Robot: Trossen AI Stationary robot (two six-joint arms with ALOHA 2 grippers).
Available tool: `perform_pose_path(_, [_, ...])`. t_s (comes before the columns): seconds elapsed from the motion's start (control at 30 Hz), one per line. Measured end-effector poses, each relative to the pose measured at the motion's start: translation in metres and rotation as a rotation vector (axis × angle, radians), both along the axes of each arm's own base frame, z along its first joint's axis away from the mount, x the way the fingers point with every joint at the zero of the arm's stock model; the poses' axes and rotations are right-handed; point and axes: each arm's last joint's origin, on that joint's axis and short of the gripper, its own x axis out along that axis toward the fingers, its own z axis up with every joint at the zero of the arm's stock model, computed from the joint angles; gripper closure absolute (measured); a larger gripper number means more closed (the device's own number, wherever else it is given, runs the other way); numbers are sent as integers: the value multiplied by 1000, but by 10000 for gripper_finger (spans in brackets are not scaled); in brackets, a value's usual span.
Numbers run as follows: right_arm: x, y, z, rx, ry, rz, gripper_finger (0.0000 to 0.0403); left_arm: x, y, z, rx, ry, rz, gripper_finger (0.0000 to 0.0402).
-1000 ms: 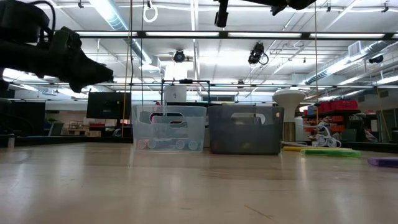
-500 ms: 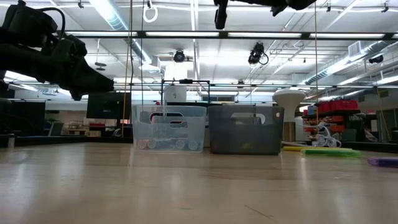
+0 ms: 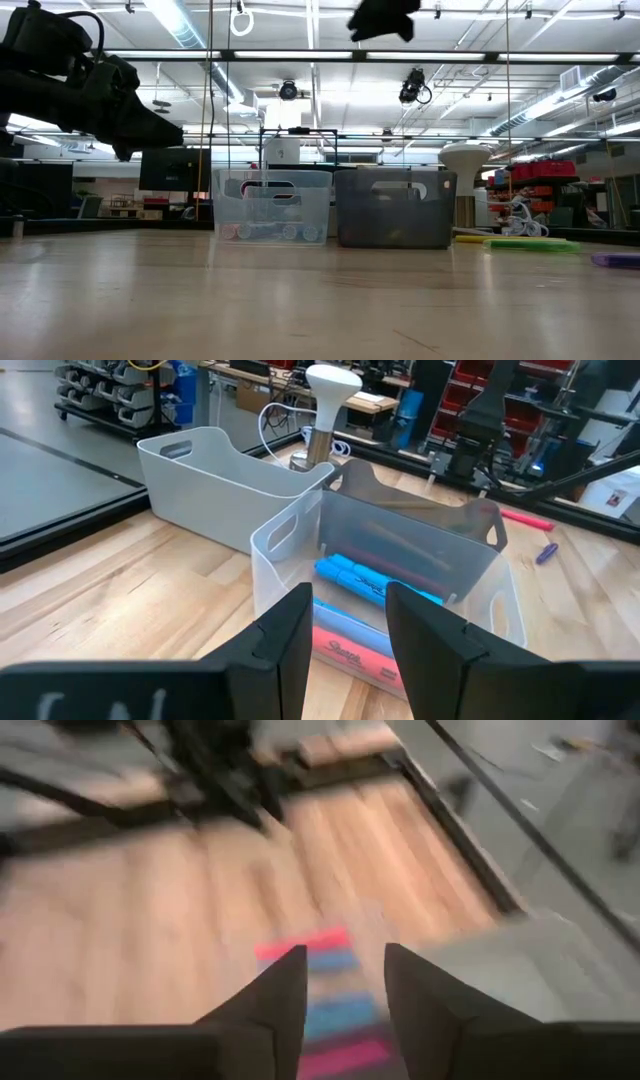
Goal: Pick & Place Markers
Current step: Put the green pen into the gray bin
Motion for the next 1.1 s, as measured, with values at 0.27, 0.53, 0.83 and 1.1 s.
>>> perform_pose_path(0.27, [-42, 3, 10, 21, 361, -81, 234, 0, 0, 0, 0, 0, 2, 266])
perform_pose_path(0.53, [-78, 9, 1, 191, 643, -217, 232, 0, 0, 0, 0, 2, 2, 266])
perform_pose_path(0.83, [-85, 15, 0, 289, 690, -289, 232, 0, 0, 0, -1, 3, 2, 266])
perform_pose_path(1.1, [-84, 15, 1, 338, 674, -331, 232, 0, 0, 0, -1, 3, 2, 266])
